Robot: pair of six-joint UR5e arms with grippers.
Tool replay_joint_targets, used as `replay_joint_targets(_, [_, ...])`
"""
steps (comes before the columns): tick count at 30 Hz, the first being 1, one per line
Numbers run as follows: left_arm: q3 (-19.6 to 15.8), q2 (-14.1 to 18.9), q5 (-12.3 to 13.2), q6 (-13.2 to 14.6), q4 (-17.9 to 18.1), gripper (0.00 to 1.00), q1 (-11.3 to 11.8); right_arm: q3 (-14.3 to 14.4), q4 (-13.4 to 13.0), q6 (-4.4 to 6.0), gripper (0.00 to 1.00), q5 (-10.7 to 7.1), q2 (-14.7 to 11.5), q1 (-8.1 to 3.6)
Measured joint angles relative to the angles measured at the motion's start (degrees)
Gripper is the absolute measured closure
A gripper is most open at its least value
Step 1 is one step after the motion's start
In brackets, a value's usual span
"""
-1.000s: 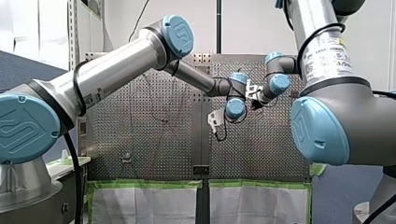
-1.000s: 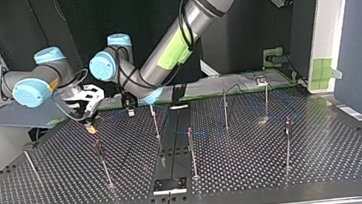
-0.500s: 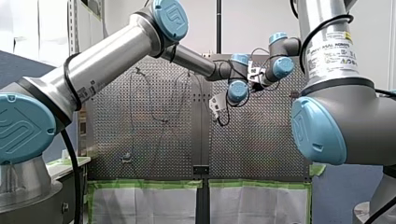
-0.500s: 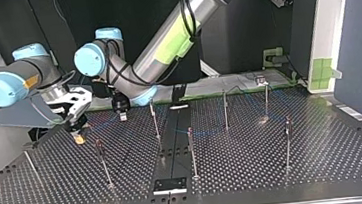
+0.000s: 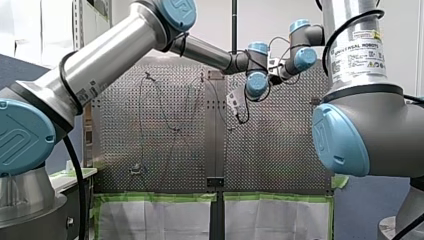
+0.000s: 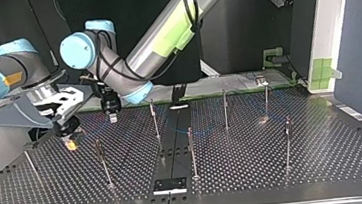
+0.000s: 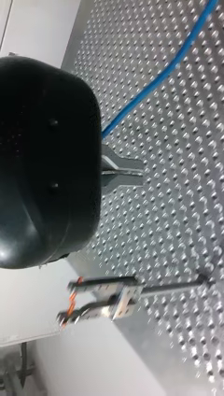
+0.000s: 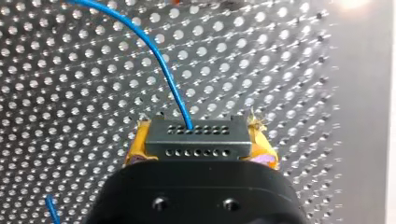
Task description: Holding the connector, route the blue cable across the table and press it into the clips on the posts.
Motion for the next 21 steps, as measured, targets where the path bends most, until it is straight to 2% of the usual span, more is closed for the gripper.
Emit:
replay_joint_targets(6, [0.03,0.90,0.00,0.08,0.01,1.00,-0.06,-1.22,1.07,0.00,1.00,-0.54,-1.36,-0.08])
replay_joint_targets(12, [0.09,2.02,0.06,0.26,0.39,1.00,0.50,-2.73,2.00,0.02,1.00,-0.76,-1.64,-0.10])
replay_joint_targets(17, [0.36,2.48,0.33,1.75,1.96,1.00,1.20,-3.09,2.19,0.05,1.00,-0.78,-1.58,-0.11])
replay_joint_targets(21, [0.39,2.43,1.70,3.08,3.95,1.00,2.25,-3.11,2.22,0.32,1.00,-0.79,-1.55,-0.21])
